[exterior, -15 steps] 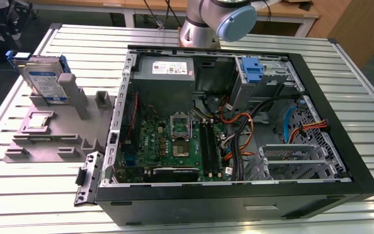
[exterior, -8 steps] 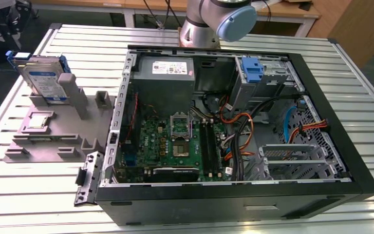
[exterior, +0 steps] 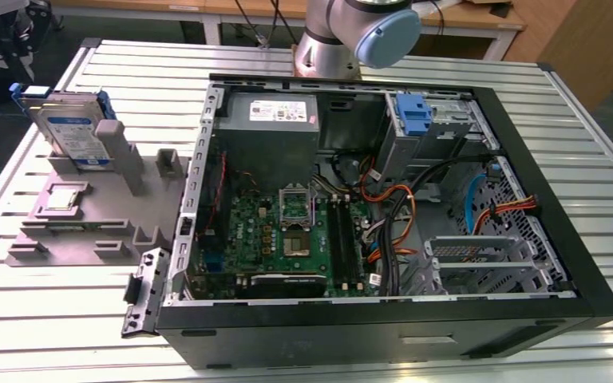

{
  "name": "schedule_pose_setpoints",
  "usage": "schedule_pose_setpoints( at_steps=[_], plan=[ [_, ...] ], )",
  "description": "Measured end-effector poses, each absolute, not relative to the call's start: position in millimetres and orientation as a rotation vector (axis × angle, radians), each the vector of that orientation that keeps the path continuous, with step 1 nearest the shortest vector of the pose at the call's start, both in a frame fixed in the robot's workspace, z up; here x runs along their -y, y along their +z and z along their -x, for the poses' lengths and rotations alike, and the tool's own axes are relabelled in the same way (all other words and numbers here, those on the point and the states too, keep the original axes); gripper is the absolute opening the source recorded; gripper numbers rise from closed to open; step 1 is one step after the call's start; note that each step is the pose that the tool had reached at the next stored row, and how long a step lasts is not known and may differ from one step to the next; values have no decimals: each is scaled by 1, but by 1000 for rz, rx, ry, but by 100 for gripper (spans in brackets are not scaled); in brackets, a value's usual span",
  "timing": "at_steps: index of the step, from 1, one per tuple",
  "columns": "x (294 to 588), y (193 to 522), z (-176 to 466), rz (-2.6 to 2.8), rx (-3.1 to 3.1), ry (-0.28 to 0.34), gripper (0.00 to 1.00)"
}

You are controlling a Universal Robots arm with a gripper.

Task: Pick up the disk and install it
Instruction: 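Pick up the disk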

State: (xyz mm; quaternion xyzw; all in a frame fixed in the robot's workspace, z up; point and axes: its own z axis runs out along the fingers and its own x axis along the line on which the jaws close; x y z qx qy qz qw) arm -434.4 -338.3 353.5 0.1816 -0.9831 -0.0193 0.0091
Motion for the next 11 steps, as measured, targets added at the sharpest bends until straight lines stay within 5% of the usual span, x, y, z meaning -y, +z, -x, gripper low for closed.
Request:
schedule_pose_setpoints(
  at_steps=[11],
  plan=[
    [338,353,434,-638,3056,-60,10]
  ],
)
